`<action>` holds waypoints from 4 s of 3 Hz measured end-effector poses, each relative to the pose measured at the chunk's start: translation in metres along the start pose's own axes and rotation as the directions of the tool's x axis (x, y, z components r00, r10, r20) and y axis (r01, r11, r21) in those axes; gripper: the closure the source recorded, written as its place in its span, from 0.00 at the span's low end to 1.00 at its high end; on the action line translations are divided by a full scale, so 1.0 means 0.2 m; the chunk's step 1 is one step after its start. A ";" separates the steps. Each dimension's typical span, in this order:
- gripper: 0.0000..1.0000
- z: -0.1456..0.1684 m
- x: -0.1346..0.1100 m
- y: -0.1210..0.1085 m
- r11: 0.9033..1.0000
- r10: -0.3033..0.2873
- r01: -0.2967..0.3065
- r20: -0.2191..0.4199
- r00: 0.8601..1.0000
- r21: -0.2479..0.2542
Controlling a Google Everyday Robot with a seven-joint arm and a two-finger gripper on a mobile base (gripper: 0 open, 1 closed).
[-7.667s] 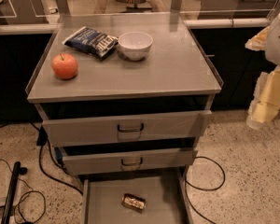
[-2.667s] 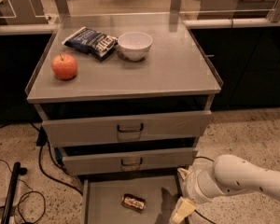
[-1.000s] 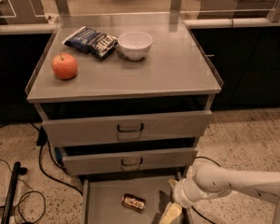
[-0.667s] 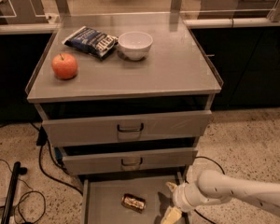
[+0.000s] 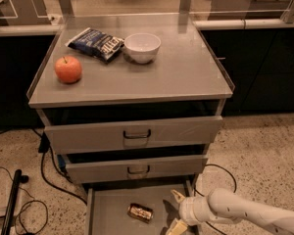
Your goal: Pick orange can from bottom drawer and place on counter
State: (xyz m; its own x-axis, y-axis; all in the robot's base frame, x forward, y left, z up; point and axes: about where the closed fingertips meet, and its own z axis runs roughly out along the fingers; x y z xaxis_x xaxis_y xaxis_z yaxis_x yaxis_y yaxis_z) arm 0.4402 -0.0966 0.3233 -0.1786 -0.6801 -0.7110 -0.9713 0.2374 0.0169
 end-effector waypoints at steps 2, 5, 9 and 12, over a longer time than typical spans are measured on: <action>0.00 0.08 0.05 -0.04 0.998 0.039 -0.038 -0.019 0.999 0.046; 0.00 0.38 0.19 -0.19 0.992 0.110 -0.109 -0.018 0.994 0.056; 0.00 0.95 0.35 -0.22 0.989 0.138 -0.138 0.003 0.990 -0.047; 0.18 1.08 0.40 -0.23 0.987 0.153 -0.154 -0.015 0.988 -0.047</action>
Offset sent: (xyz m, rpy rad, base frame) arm 0.0057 0.0018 -0.0152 -0.0158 0.0012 -0.0430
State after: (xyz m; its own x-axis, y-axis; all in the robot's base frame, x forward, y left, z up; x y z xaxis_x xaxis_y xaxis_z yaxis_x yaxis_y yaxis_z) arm 0.5054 -0.0115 0.1142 -0.3274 -0.6459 -0.6897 -0.9387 0.3059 0.1591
